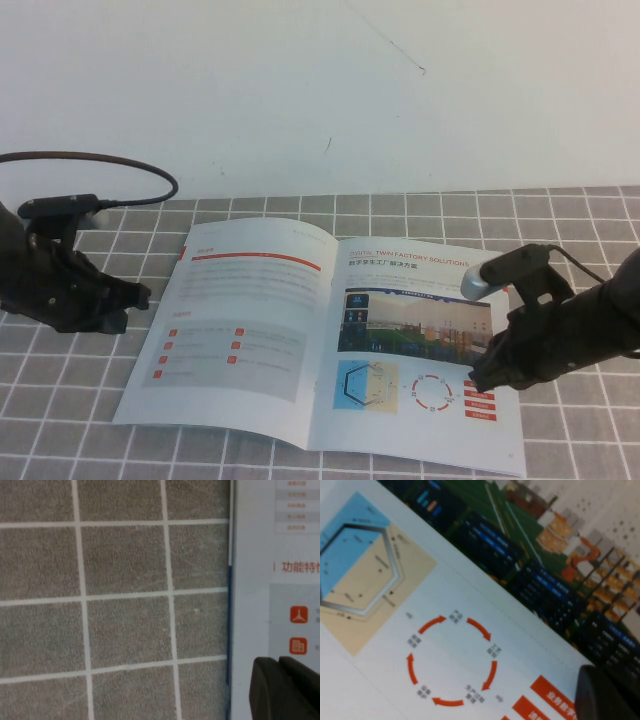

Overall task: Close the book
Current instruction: 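Close the open booklet and leave it lying on the table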

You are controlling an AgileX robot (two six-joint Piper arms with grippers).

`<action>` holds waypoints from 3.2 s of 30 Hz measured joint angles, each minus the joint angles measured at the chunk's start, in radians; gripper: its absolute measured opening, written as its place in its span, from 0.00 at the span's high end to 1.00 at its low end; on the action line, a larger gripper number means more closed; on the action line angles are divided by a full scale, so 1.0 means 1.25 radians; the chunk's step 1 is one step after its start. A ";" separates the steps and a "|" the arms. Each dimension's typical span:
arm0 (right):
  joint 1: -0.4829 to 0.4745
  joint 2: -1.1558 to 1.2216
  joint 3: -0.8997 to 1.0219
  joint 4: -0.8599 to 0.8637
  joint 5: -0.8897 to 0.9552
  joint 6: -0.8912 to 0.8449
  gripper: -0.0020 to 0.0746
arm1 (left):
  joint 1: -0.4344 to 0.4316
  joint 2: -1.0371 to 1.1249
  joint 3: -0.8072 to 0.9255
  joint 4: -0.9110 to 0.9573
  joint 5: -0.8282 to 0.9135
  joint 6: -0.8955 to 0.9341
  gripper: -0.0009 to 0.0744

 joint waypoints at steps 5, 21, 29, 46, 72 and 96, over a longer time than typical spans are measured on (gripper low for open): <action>0.000 0.032 -0.009 0.011 -0.006 -0.010 0.98 | 0.000 0.056 -0.026 0.000 -0.024 0.004 0.99; 0.000 0.037 -0.013 0.017 0.000 -0.013 0.98 | -0.025 0.133 -0.040 -0.013 -0.073 0.044 0.99; 0.000 0.037 -0.013 0.017 0.003 -0.015 0.98 | -0.045 0.136 -0.040 -0.027 -0.085 0.064 0.99; 0.000 0.037 -0.015 0.017 0.007 -0.017 0.98 | -0.045 0.159 -0.054 0.083 -0.123 -0.033 0.99; -0.029 -0.006 -0.007 -0.044 -0.009 -0.013 0.98 | -0.320 0.018 -0.054 -0.463 -0.118 0.309 0.99; -0.173 -0.609 0.003 -0.392 0.324 0.157 0.98 | -0.234 -0.530 0.172 0.191 -0.133 -0.065 0.99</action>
